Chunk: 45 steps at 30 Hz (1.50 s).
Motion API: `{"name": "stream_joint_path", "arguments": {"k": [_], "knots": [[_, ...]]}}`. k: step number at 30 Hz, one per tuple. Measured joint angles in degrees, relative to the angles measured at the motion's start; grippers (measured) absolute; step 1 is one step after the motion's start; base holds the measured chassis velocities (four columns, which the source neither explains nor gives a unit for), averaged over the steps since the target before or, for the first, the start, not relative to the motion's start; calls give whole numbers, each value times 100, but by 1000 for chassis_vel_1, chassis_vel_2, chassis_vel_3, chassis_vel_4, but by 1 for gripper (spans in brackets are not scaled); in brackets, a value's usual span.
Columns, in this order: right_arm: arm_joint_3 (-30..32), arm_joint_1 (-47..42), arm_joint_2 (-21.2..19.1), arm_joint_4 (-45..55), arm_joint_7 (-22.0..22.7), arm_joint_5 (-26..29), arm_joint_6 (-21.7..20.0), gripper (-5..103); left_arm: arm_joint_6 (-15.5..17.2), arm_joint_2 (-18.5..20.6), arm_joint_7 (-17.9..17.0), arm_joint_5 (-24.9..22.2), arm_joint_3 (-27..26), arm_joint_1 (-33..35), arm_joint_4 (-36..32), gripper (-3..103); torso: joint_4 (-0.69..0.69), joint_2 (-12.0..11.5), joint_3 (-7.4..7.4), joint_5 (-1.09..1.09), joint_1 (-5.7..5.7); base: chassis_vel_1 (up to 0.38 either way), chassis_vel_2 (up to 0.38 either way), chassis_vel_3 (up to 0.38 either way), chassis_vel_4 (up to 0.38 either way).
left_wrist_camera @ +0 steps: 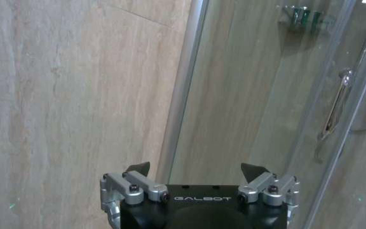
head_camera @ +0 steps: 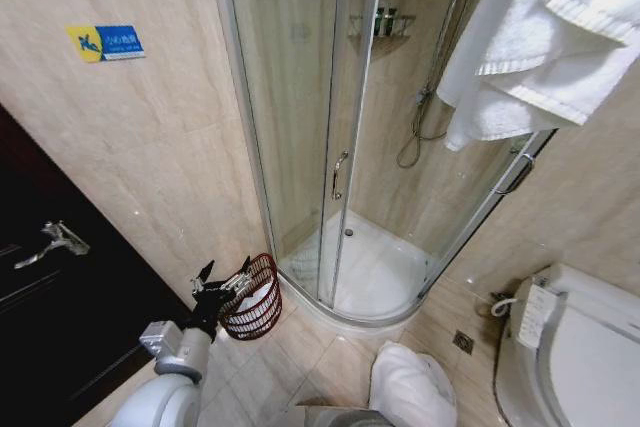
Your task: Discard the used towel into the hamper.
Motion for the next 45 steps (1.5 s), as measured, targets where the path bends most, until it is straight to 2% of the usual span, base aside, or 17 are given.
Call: {"name": "stream_joint_path", "arguments": {"k": [5,10,17,23,33,34,40,45], "knots": [[-400,1101,-333,-508,-31,172,-215,100,0,-1,0,0,0,0,0,97,1,0,0,-2,0,0,0,0,0],[-683,1820,-510,-825,-66,328,-449,100,0,1,0,0,0,0,0,97,-1,0,0,-1,0,0,0,0,0],[-1426,2907,-522,-1263,-51,411,-655,100,0,0,1,0,0,0,0,97,-1,0,-1,0,0,0,0,0,0],[-2634,4283,-247,-1925,11,149,-663,100,0,1,1,0,0,1,0,97,2,0,0,-2,0,0,0,0,0],[-3853,5991,506,-2666,465,-615,-759,100,0,1,1,0,0,0,0,97,0,0,0,-4,0,0,0,0,0],[-3853,5991,506,-2666,465,-615,-759,100,0,1,1,0,0,0,0,97,0,0,0,-4,0,0,0,0,0],[-4237,6681,930,-3284,730,-1608,-746,100,0,1,1,0,0,0,0,97,1,0,0,-2,0,0,0,0,0],[-4275,6771,1008,-3435,932,-1949,-870,100,0,1,1,0,0,0,0,97,-1,0,0,0,0,0,0,0,0]]}}
